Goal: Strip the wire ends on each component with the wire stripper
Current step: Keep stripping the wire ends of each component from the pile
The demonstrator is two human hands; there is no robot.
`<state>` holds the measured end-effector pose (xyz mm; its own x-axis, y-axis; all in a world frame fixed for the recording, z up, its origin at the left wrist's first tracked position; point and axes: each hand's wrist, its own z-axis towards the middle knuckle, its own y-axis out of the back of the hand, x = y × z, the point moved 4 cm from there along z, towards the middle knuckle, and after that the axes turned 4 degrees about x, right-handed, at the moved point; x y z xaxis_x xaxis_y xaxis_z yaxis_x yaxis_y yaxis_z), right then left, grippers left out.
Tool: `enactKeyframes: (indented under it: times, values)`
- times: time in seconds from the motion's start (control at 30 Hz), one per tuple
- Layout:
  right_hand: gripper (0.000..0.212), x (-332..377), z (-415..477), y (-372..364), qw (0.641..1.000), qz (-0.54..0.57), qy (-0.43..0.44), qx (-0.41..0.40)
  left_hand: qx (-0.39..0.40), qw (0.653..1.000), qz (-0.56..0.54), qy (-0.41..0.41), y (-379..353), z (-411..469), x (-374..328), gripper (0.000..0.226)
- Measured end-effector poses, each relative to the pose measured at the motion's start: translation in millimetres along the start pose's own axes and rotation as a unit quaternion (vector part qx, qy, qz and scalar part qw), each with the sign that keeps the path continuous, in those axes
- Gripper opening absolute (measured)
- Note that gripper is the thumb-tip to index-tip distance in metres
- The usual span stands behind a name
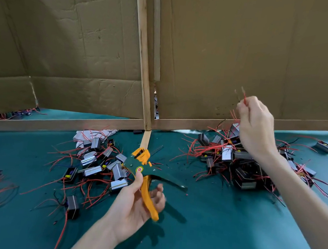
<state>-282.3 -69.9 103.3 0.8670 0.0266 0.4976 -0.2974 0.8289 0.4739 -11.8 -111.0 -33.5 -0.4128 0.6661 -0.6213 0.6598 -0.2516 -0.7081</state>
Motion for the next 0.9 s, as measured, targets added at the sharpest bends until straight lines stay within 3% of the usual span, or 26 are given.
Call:
enactKeyframes:
  times: [0.07,0.17,0.23,0.33,0.4,0.43,0.5,0.57,0.6,0.7,0.87,0.9]
  values:
    - [0.024,-24.0,10.9,-15.2,0.979,-0.172,-0.036,0.1,-0.017,1.0,0.021,-0.017,3.6,1.6,-0.1,0.037]
    - [0.031,-45.4,3.2,-33.6,0.915,-0.294,-0.11,0.255,-0.029,0.995,0.08,-0.049,6.2,1.6,-3.1,0.034]
    - [0.043,-44.5,-5.2,-38.9,0.908,-0.314,-0.119,0.25,-0.033,0.99,0.116,-0.07,6.2,2.7,-5.6,0.034]
    - [0.074,-14.1,-20.8,-31.1,0.937,-0.318,-0.048,0.134,-0.038,0.983,0.147,-0.099,5.9,3.1,-6.2,0.033]
    - [0.061,23.4,-44.6,-27.9,0.964,-0.245,0.081,0.064,-0.047,0.979,0.163,-0.116,7.0,3.0,-5.4,0.031]
    - [0.05,39.6,-60.8,-31.1,0.975,-0.175,0.115,0.077,-0.05,0.976,0.171,-0.122,6.8,2.7,-5.1,0.033]
    - [0.037,63.0,-95.7,-48.1,0.964,-0.021,0.051,0.262,-0.047,0.973,0.185,-0.13,5.4,3.9,-4.7,0.041]
    - [0.028,72.2,-130.7,-68.8,0.881,0.05,-0.06,0.467,-0.039,0.967,0.205,-0.144,4.6,4.5,-5.3,0.05]
    - [0.024,75.0,-142.1,-75.5,0.848,0.106,-0.101,0.51,-0.031,0.965,0.21,-0.156,3.9,4.0,-7.0,0.052]
    - [0.024,81.5,-156.0,-87.9,0.78,0.293,-0.209,0.512,0.0,0.96,0.211,-0.182,1.6,2.8,-13.1,0.056]
    - [0.013,88.0,-158.8,-105.0,0.772,0.377,-0.245,0.448,0.07,0.987,0.082,-0.119,2.8,6.6,-16.0,0.07]
    - [0.02,88.8,-158.4,-108.0,0.776,0.375,-0.24,0.447,0.076,0.988,0.08,-0.112,4.2,7.1,-16.2,0.074]
